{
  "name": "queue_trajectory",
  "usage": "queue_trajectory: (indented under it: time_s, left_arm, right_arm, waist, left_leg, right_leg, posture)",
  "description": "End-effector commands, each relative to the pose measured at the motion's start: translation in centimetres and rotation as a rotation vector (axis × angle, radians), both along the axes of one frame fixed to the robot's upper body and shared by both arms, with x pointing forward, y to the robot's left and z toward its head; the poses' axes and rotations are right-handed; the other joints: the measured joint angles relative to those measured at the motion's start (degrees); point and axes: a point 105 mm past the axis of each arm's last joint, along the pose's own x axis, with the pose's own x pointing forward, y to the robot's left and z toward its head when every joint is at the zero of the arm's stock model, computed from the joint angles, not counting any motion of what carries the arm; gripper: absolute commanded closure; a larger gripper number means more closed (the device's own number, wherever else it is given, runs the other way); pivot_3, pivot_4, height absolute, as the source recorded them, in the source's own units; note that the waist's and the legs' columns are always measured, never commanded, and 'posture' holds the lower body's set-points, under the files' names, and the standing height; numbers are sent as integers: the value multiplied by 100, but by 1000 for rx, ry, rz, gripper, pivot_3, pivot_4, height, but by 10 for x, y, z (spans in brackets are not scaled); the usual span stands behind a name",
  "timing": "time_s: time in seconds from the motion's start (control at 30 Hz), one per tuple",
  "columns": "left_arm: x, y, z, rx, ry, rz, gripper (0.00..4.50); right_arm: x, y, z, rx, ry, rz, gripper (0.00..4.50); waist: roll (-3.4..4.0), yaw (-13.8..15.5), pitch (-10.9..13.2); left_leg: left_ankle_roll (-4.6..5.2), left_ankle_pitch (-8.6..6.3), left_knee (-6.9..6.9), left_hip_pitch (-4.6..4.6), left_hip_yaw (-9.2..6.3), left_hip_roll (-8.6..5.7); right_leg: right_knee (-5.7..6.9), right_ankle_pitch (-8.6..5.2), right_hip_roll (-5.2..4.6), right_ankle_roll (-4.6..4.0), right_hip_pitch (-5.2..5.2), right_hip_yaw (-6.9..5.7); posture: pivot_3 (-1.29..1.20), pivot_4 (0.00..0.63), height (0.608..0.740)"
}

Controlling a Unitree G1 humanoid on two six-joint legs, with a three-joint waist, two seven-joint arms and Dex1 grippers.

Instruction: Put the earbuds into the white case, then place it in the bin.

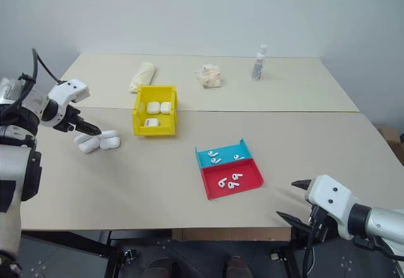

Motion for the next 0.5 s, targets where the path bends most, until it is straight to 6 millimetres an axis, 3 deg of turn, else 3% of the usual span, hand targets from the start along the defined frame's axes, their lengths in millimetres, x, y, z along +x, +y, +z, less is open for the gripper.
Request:
queue_trajectory:
  time_s: [0.03,0.2,0.5]
  left_arm:
    - [-7,-5,17,-82,25,43,456]
    - [-15,-20,9,-188,133,133,456]
    - [-6,-29,-17,-176,142,260,456]
  right_arm:
    - [3,1,5,-17,-34,12,0]
    - [6,1,2,-18,-34,11,0]
    - [10,2,1,-12,-37,11,0]
  waist:
    - [0,-6,0]
    - [0,-2,0]
    - [0,-34,0]
  left_leg:
    - [0,0,0,-1,-1,0]
    - [0,0,1,-1,-1,-1]
    - [1,0,0,0,-5,-1]
  right_leg:
    - [0,0,0,0,0,-1]
    - [0,0,0,0,3,-1]
    - [3,0,0,0,1,1]
  posture:
    - [0,150,740]
    - [0,150,740]
    - [0,150,740]
